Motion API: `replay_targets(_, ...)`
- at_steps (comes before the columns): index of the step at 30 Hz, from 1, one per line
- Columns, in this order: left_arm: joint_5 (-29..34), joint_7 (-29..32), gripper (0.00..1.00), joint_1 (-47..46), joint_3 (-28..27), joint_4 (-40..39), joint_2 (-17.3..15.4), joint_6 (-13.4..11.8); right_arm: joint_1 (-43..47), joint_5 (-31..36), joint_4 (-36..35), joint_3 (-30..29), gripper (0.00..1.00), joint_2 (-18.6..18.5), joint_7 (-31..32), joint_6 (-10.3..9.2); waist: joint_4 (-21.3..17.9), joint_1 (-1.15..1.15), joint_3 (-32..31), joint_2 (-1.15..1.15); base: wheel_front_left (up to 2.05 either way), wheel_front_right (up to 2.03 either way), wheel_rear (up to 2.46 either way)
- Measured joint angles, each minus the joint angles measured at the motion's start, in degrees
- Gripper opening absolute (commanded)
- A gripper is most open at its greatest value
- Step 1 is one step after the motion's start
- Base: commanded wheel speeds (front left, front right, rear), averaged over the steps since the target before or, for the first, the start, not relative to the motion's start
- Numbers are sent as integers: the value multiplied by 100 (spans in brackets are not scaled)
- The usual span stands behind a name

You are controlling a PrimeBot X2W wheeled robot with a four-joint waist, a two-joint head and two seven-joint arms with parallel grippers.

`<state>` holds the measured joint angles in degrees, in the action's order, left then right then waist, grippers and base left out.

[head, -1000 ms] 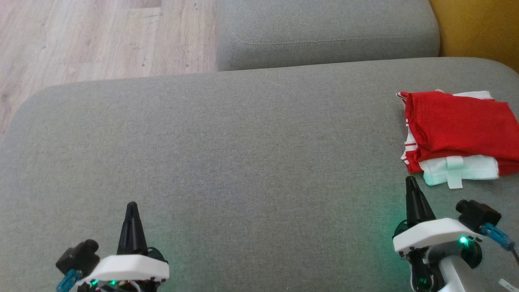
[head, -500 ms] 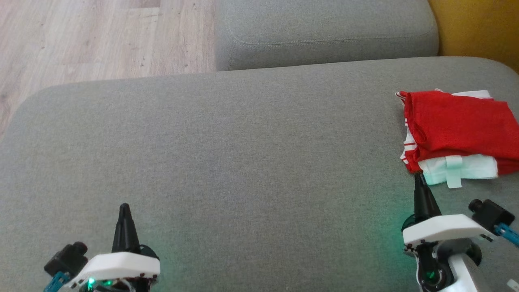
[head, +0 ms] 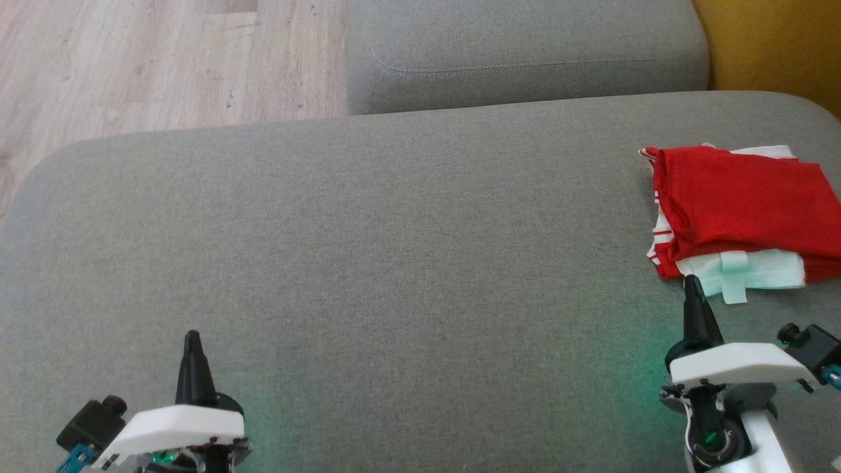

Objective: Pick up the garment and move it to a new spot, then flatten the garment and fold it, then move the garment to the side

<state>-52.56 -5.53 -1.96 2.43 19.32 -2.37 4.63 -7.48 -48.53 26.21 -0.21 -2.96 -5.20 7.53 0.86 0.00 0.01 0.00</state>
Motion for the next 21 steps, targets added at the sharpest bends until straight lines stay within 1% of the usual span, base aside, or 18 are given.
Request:
replay_targets(7,-386,116,0,-8,-67,-22,0,43,7,-422,-96,-69,0,2,122,0,-9,0,2,0,0,0,0)
replay_targets(21,-1221,364,0,-12,-216,-100,1,52,115,-1341,-315,-226,0,15,348,0,-27,0,5,0,0,0,0)
